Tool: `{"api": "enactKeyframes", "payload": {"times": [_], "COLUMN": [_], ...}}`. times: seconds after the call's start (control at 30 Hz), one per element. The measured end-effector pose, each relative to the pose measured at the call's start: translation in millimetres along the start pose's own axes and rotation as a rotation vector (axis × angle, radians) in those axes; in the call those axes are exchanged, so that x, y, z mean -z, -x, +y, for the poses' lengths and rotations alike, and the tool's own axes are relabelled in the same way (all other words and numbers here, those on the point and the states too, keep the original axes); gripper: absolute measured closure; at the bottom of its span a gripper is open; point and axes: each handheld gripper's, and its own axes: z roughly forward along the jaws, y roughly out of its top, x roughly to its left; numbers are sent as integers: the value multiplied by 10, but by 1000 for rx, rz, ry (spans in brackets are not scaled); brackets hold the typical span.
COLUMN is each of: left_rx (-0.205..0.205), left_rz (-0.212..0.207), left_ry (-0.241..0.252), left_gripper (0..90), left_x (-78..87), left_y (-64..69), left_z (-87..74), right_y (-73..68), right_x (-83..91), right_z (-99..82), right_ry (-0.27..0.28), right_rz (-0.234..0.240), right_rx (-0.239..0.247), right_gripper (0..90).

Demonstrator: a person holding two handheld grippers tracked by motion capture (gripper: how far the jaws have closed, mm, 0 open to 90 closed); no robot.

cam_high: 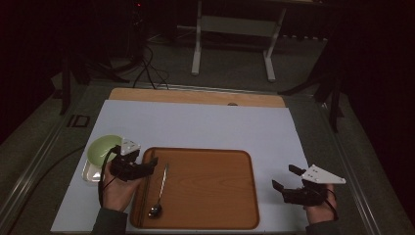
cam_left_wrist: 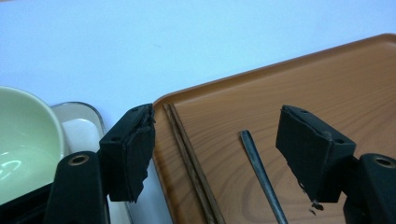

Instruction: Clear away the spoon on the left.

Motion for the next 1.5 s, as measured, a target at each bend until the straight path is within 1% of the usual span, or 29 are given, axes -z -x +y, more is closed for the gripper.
{"api": "enactKeyframes", "payload": {"times": [0.1,0.63,0.9,1.03,1.13,1.5], "left_rx": [0,33,57,79,87,118], "left_rz": [11,44,61,62,62,94], "left_ry": [7,57,78,92,97,120], "left_gripper": [292,292,292,292,292,292], "left_x": [31,187,257,295,318,409], "left_y": [-19,-163,-251,-303,-333,-465], "left_z": [12,44,46,47,48,36], "right_y": [-2,-2,0,1,-2,0], "right_x": [-1,1,0,-1,-3,-1], "right_z": [-1,-1,-2,-2,-1,-2], "right_ry": [1,0,0,-1,-3,-2], "right_rz": [-1,-1,0,0,-1,-2], "right_rx": [0,1,1,3,6,6], "right_gripper": [145,146,145,146,145,145]}}
